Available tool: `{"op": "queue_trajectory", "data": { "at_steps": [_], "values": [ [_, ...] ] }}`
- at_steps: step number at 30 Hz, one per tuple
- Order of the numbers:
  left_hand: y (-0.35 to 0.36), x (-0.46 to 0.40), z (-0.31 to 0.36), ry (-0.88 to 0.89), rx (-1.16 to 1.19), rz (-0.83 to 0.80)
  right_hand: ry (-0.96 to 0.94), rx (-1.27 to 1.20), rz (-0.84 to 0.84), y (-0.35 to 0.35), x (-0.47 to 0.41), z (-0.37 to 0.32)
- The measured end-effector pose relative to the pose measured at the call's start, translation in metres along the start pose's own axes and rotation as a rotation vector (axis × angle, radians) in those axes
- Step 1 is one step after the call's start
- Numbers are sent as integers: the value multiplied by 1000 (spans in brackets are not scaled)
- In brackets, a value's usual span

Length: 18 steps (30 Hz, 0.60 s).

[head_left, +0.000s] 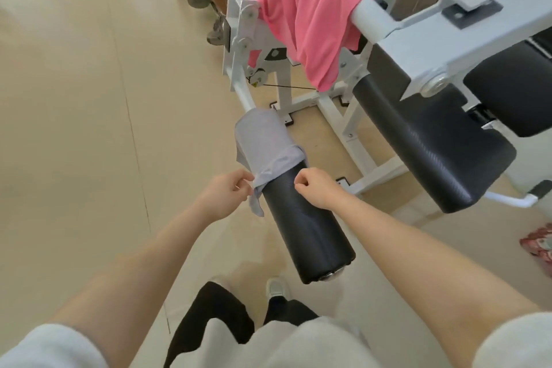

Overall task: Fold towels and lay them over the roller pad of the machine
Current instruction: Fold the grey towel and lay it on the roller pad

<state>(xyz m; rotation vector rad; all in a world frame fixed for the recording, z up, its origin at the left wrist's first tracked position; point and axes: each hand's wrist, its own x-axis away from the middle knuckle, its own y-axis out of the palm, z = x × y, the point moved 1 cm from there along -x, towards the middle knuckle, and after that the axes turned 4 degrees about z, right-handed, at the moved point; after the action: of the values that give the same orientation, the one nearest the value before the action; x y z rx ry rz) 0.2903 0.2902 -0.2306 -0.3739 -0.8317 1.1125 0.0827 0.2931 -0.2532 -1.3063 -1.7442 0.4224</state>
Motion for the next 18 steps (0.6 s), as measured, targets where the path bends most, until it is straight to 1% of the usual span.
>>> {"op": "queue_trajectory", "data": {
  "at_steps": [4, 8, 10, 12, 13, 16, 18],
  "values": [
    [-19, -63, 2, 87, -140, -148, 204, -77, 60, 4, -39, -7],
    [-43, -128, -1, 156, -184, -264, 442, -73, 112, 15, -80, -20],
    [-58, -156, -2, 203, -216, -358, 569, -148, 152, 27, -100, -28],
    [-73, -179, -4, 260, -258, -432, 761, -245, 185, 41, -118, -38],
    [-81, -189, -4, 276, -265, -454, 860, -275, 229, 48, -126, -43],
    [-97, -220, -8, 296, -278, -512, 1038, -245, 381, 61, -143, -51],
    [-104, -236, -10, 313, -306, -548, 1089, -197, 400, 64, -149, -54]
  ]
}}
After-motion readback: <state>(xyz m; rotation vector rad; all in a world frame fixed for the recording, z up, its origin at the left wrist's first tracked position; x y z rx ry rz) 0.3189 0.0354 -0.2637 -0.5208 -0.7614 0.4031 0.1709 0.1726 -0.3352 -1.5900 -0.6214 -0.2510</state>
